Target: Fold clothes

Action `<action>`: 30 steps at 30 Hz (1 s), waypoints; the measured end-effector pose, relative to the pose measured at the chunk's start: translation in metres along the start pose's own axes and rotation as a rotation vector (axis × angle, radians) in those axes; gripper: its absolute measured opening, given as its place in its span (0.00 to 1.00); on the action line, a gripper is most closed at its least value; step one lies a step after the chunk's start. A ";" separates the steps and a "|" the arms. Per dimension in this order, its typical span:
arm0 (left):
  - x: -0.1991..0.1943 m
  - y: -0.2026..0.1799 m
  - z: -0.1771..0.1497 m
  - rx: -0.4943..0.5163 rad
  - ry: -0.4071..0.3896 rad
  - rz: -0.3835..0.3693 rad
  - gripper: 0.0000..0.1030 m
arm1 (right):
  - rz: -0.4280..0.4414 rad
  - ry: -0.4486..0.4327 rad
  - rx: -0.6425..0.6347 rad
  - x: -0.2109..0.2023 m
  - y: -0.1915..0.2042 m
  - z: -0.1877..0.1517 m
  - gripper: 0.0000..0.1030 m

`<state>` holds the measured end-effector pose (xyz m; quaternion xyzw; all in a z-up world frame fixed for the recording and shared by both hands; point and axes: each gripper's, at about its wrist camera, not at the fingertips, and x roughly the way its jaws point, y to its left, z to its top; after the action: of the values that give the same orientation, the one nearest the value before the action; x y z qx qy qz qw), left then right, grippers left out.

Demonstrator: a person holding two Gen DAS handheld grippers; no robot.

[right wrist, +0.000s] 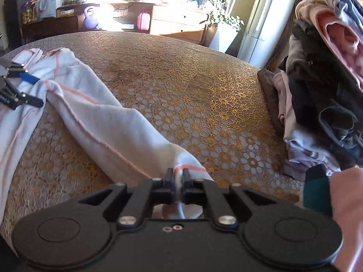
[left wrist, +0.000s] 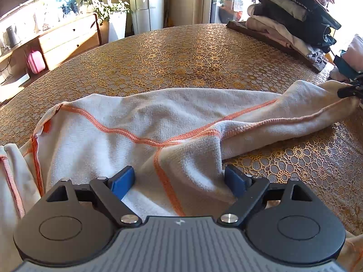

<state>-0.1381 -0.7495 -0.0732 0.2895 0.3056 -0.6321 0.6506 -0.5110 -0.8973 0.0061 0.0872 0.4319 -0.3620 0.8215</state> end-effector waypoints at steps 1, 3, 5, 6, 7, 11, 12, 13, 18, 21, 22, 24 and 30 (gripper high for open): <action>0.000 0.000 0.000 0.000 -0.001 0.001 0.84 | -0.006 -0.001 -0.026 -0.005 0.001 -0.005 1.00; 0.000 -0.001 -0.001 -0.001 -0.002 0.004 0.85 | -0.003 0.011 -0.076 -0.012 0.005 -0.016 1.00; 0.000 -0.001 0.000 0.001 -0.001 0.006 0.85 | 0.017 0.036 -0.120 -0.016 0.010 -0.028 1.00; 0.000 -0.001 0.000 0.001 -0.001 0.007 0.85 | 0.044 0.059 -0.145 -0.015 0.014 -0.033 1.00; 0.000 -0.001 0.000 0.001 -0.001 0.007 0.85 | 0.073 0.082 -0.170 -0.013 0.018 -0.038 1.00; 0.000 -0.001 -0.001 0.001 0.000 0.008 0.85 | 0.210 0.172 -0.191 -0.017 0.016 -0.041 1.00; 0.000 -0.001 -0.001 0.001 0.000 0.007 0.85 | 0.230 0.169 -0.190 -0.022 0.011 -0.039 1.00; 0.000 -0.001 -0.001 0.002 0.000 0.007 0.85 | 0.250 0.167 -0.189 -0.027 0.007 -0.037 1.00; 0.001 -0.001 -0.001 0.003 -0.002 0.008 0.85 | 0.314 0.091 -0.026 -0.032 -0.027 -0.018 1.00; 0.001 -0.002 -0.002 0.002 -0.003 0.010 0.85 | 0.293 0.101 -0.009 -0.011 -0.032 -0.012 1.00; 0.001 -0.002 -0.002 0.002 -0.003 0.011 0.85 | 0.286 0.118 0.000 -0.003 -0.033 -0.013 1.00; 0.001 -0.002 -0.002 0.003 -0.003 0.011 0.85 | 0.273 0.154 0.019 0.012 -0.035 -0.015 1.00; 0.001 -0.001 -0.002 0.006 -0.007 0.010 0.86 | 0.252 0.173 -0.020 0.018 -0.021 -0.031 1.00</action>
<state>-0.1393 -0.7487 -0.0752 0.2909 0.3000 -0.6309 0.6537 -0.5387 -0.9070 -0.0232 0.1634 0.4902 -0.2426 0.8210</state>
